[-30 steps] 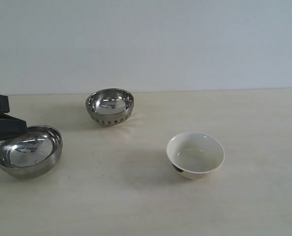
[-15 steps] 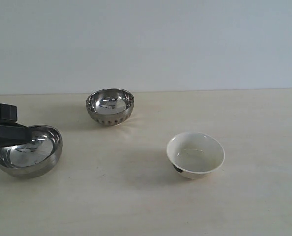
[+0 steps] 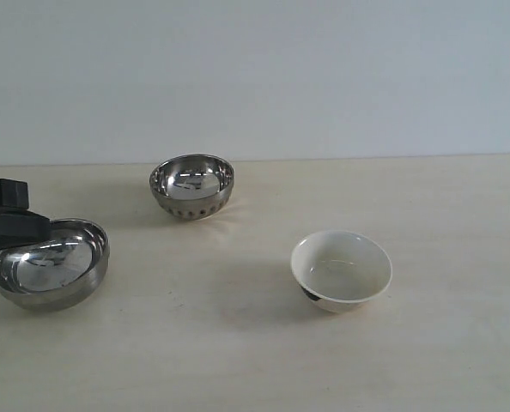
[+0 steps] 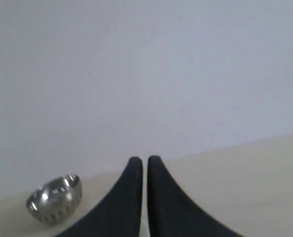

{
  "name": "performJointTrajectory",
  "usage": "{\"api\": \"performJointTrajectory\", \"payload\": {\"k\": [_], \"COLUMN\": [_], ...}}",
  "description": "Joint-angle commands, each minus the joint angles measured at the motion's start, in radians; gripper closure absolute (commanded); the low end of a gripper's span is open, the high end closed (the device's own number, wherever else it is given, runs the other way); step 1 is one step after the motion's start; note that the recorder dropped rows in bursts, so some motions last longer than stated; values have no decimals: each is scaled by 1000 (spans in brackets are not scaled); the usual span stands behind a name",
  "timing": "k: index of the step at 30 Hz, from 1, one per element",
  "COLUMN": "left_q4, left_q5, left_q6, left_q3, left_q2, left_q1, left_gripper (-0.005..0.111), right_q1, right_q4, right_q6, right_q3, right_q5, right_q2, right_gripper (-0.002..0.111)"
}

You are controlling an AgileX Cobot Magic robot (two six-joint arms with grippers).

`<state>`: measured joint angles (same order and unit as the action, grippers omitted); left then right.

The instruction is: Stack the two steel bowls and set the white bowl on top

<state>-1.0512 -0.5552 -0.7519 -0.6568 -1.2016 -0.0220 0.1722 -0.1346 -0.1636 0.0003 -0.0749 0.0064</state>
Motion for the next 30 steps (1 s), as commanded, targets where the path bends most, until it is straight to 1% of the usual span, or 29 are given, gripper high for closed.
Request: {"api": "performJointTrajectory", "payload": {"k": [1, 5, 8, 13, 14, 15, 17, 20, 23, 25, 27, 28, 30], "left_q4": [-7, -7, 1, 1, 1, 1, 1, 1, -7, -7, -7, -7, -7], "left_q5": [11, 10, 13, 42, 46, 68, 100, 129, 163, 167, 169, 164, 159], "left_q6": [-8, -13, -15, -27, -27, -27, -27, -27, -27, -27, -27, -27, -27], "left_q3": [-5, -5, -5, -5, -5, -5, -5, -5, -5, -5, -5, -5, -5], "left_q2": [-2, -2, -2, -2, -2, -2, -2, -2, -2, -2, -2, -2, -2], "left_q1": [1, 1, 1, 1, 1, 1, 1, 1, 1, 1, 1, 1, 1], "left_gripper": [103, 103, 103, 103, 103, 103, 103, 103, 103, 103, 103, 103, 103], "right_q1": [-4, -4, -4, -4, -1, -2, -2, -2, -2, -2, -2, -2, -2], "right_q4": [-116, -152, -152, -143, -109, -30, 29, 187, 324, 452, 674, 934, 1228], "right_q6": [-321, -706, -868, -878, -878, -859, -833, -809, -816, -882, -1022, -1230, -1427], "right_q3": [0, 0, 0, 0, 0, 0, -42, -182, -341, -445, -551, -621, -694], "right_q5": [-141, -289, -406, -599, -616, -613, -558, -413, -323, -252, -176, -166, -192], "right_q2": [-6, -6, -6, -6, -6, -6, -6, 52, 209, 328, 460, 587, 718], "right_gripper": [108, 108, 108, 108, 108, 108, 108, 108, 108, 108, 108, 108, 108]}}
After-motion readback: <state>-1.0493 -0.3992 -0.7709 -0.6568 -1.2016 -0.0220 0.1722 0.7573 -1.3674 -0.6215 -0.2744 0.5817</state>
